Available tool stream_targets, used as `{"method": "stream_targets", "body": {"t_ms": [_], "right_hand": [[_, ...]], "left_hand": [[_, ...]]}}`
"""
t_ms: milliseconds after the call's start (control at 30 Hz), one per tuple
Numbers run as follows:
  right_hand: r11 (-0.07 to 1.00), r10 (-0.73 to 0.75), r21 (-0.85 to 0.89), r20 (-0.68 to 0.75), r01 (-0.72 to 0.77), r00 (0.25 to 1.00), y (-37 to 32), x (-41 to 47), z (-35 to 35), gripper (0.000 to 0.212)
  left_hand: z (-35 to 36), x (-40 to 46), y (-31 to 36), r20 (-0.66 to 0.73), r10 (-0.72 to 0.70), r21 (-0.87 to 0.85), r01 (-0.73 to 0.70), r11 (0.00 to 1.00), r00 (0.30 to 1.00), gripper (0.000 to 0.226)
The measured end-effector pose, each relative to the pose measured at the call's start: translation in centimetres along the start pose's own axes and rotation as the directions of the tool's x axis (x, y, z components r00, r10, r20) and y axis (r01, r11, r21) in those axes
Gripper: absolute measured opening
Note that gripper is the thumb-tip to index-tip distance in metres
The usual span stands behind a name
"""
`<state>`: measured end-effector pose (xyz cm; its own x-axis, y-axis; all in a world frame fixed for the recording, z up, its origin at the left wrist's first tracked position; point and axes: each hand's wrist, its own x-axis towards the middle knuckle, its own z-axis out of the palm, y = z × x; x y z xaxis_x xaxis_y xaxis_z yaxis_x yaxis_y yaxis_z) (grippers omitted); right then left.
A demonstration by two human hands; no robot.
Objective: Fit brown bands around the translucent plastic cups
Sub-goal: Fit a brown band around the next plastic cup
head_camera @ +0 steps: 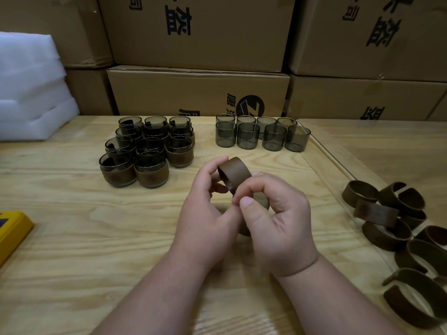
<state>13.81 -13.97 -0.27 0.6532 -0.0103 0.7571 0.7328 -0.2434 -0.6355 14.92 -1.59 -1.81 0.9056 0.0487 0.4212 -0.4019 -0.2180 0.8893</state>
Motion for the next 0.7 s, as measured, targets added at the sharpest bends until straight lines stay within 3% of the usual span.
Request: {"method": "stream_targets", "body": {"t_ms": [167, 300, 367, 500, 700], "right_hand": [[0.989, -0.007, -0.145, -0.141, -0.014, 0.990, 0.3, 0.2, 0.3, 0.018], [0.955, 0.123, -0.255, -0.120, -0.150, 0.985, 0.1, 0.4, 0.6, 0.044], [0.937, 0.154, -0.297, -0.126, -0.186, 0.980, 0.4, 0.5, 0.5, 0.037], [0.941, 0.179, -0.263, -0.149, -0.213, 0.973, 0.9, 0.7, -0.1, 0.020], [0.946, 0.250, -0.184, -0.114, -0.268, 0.961, 1.5, 0.4, -0.2, 0.047]], "left_hand": [[-0.1, 0.2, 0.0, -0.148, 0.040, 0.015, -0.038, 0.999, 0.988, 0.061], [0.0, 0.1, -0.2, -0.144, 0.095, 0.057, -0.087, 0.995, 0.985, 0.065], [0.1, 0.1, -0.3, -0.128, 0.126, 0.087, -0.115, 0.989, 0.984, 0.066], [0.3, 0.1, -0.4, -0.089, 0.148, 0.105, -0.139, 0.985, 0.985, 0.063], [0.0, -0.2, 0.0, -0.043, 0.091, -0.019, -0.092, 0.996, 0.995, 0.053]]}}
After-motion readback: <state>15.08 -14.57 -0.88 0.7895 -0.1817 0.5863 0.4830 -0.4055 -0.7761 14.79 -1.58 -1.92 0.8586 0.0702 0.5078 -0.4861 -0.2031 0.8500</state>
